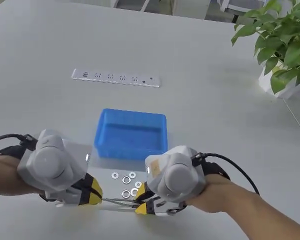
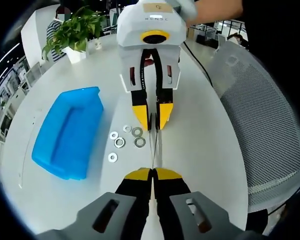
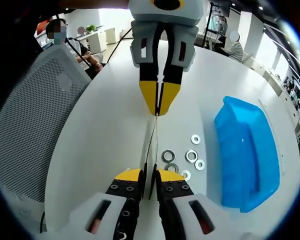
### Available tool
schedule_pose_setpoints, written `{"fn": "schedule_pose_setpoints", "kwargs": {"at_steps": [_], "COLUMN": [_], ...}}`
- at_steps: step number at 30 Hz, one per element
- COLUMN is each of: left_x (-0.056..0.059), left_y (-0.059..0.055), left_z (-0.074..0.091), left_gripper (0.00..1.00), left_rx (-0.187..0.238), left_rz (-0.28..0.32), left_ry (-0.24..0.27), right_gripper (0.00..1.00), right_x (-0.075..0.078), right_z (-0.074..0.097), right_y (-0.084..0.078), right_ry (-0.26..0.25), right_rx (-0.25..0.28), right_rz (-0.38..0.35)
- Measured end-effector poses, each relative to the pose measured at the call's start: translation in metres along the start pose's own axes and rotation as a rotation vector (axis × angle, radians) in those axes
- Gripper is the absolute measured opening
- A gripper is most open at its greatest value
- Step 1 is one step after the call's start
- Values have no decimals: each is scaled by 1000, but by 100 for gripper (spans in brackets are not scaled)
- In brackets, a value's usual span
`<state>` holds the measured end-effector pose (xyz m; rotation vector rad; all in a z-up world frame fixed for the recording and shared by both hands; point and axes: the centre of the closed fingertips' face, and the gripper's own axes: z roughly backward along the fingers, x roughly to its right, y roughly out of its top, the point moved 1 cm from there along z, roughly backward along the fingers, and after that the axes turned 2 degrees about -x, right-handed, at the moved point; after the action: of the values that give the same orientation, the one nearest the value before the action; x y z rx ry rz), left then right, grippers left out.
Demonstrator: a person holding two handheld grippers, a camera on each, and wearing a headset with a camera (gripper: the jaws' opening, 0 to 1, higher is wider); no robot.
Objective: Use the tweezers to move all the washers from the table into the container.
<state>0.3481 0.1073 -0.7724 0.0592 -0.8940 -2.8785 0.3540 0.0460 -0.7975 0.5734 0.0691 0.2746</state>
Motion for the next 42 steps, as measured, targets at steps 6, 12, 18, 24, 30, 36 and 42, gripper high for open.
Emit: {"fn": "schedule_pose_setpoints", "kwargs": {"at_steps": [6, 12, 18, 24, 30, 36, 42], "left_x": [4, 8, 10, 10, 12, 15, 18], "left_y": [15, 35, 56, 74, 89, 91, 92], "left_z": [11, 23, 36, 48, 54, 53, 49], "left_gripper": [5, 5, 5, 5, 5, 5, 5], "left_rx": [23, 65, 116, 172, 225, 225, 231], "left_rz": [-17, -27, -30, -38, -35, -43, -48], "left_ry": [6, 11, 13, 17, 3, -8, -27], "right_gripper": [13, 13, 11, 11, 11, 11, 11], "right_x": [-4, -7, -10, -7, -8, -9, -11], "right_z": [2, 6, 10, 13, 11, 5, 4], "right_y": [0, 1, 7, 18, 31, 36, 34], "right_ry": [-3, -8, -11, -31, -30, -29, -22], "right_rx": [7, 28, 49, 88, 134, 138, 134], "right_rz": [-12, -29, -38, -46, -55, -39, -33]}}
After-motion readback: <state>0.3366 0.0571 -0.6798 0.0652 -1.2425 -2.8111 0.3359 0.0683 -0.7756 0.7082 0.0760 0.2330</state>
